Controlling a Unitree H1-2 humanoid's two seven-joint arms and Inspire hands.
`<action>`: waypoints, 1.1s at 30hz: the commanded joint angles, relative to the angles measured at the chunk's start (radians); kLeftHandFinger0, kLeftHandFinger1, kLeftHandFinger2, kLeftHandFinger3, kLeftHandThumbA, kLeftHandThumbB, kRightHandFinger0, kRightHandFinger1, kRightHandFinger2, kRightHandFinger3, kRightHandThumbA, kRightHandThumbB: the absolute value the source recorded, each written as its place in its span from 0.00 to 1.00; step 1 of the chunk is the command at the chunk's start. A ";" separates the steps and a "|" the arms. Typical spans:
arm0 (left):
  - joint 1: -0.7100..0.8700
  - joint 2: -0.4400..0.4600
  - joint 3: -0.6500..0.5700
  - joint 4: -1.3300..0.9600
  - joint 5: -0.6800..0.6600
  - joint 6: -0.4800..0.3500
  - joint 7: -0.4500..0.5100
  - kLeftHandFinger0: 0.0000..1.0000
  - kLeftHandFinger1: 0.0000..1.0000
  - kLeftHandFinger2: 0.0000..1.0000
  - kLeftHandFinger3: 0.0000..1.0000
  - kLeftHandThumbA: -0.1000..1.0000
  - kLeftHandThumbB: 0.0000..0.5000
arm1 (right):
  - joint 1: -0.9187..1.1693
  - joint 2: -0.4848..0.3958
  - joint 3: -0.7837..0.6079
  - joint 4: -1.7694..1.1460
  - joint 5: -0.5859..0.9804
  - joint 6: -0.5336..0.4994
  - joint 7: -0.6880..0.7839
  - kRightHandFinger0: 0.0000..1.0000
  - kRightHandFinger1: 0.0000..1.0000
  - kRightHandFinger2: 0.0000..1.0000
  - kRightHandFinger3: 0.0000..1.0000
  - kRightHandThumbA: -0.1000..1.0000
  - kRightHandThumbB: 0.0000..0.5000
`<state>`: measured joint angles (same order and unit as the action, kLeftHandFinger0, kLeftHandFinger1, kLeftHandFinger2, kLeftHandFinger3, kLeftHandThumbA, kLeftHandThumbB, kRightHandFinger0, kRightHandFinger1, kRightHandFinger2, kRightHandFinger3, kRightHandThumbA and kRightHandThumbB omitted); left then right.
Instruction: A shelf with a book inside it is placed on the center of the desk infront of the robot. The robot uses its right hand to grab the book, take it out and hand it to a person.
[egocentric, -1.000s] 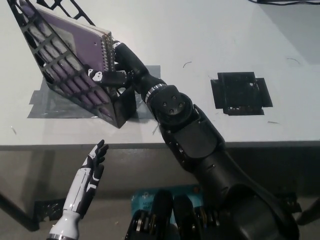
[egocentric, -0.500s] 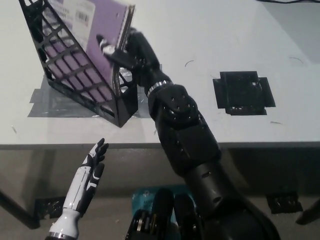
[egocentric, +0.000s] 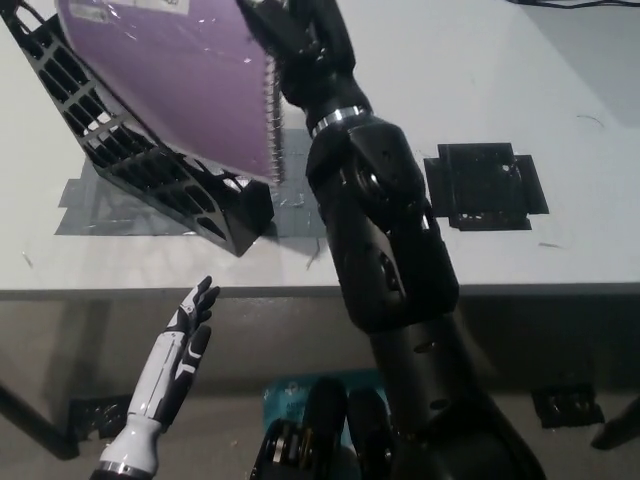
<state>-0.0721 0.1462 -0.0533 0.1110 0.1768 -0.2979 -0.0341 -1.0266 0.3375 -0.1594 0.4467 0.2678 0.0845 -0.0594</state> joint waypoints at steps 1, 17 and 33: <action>-0.019 0.014 -0.007 -0.009 0.005 -0.058 -0.003 1.00 1.00 1.00 1.00 1.00 0.59 | -0.111 0.042 -0.040 -0.093 0.133 -0.015 -0.025 0.00 0.23 0.72 0.76 0.00 0.26; -0.015 0.011 0.000 -0.017 0.008 -0.036 0.003 1.00 1.00 1.00 1.00 1.00 0.63 | -0.129 -0.048 -0.314 -0.258 0.473 0.155 -0.131 0.00 0.32 0.66 0.99 0.00 0.05; 0.001 0.004 0.008 -0.031 -0.015 -0.022 0.001 1.00 1.00 1.00 1.00 1.00 0.59 | 0.070 -0.099 -0.445 -0.178 0.591 0.216 -0.138 0.00 0.29 0.62 1.00 0.00 0.02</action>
<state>-0.0749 0.1456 -0.0507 0.1127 0.1751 -0.3096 -0.0337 -0.9306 0.2511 -0.6018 0.2709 0.7521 0.2854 -0.2254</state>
